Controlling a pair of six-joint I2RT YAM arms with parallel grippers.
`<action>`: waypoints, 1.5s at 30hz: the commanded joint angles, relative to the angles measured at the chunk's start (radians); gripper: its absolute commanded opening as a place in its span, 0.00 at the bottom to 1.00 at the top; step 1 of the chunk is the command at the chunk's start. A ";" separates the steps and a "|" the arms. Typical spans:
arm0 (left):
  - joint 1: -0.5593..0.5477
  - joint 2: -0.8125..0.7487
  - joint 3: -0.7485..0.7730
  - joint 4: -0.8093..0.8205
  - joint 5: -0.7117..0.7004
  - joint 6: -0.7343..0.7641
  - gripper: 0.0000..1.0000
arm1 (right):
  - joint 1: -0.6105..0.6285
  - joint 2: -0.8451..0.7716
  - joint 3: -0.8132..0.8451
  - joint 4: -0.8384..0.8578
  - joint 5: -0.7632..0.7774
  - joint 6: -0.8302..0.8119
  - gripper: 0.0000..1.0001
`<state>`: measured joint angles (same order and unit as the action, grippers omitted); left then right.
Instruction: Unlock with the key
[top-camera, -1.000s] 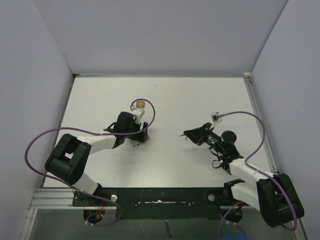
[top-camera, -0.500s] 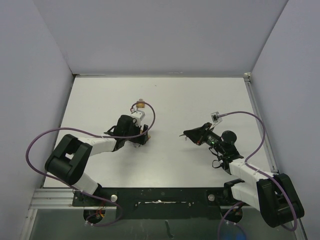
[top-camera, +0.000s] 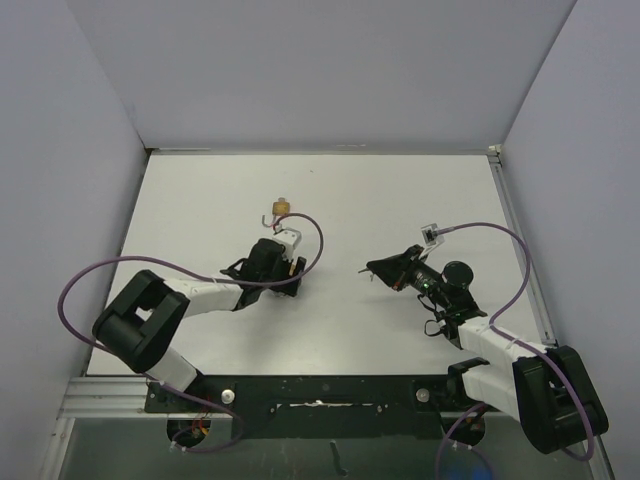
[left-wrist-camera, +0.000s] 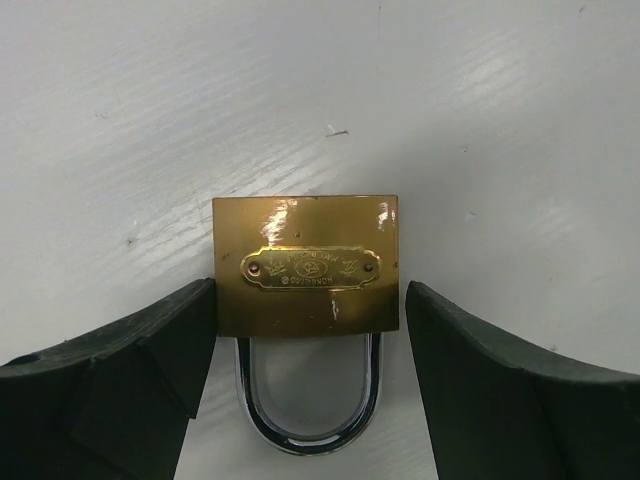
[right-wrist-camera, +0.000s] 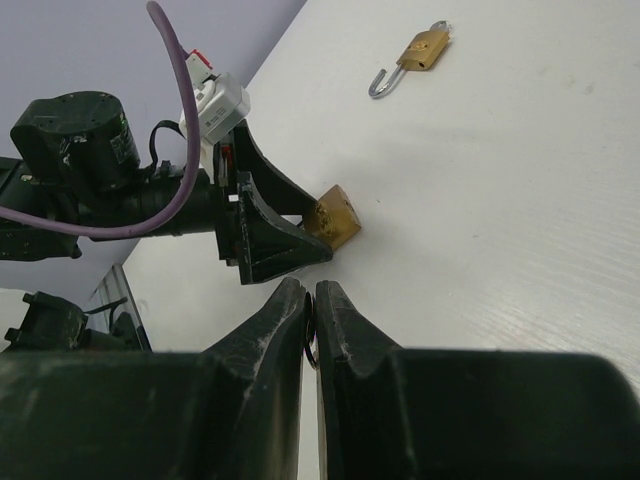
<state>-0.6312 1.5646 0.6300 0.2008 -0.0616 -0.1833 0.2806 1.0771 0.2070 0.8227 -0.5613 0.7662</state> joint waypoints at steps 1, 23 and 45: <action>-0.053 -0.015 0.005 -0.038 -0.070 -0.034 0.73 | -0.007 -0.008 0.000 0.062 -0.011 -0.004 0.00; -0.111 0.075 0.070 -0.057 -0.254 -0.096 0.73 | -0.007 -0.003 0.000 0.059 -0.013 -0.008 0.00; -0.123 0.045 0.065 -0.051 -0.201 -0.080 0.00 | -0.008 -0.001 0.015 0.023 -0.006 -0.016 0.00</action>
<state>-0.7448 1.6325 0.7010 0.1616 -0.3073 -0.2798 0.2802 1.0771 0.2062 0.8207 -0.5613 0.7654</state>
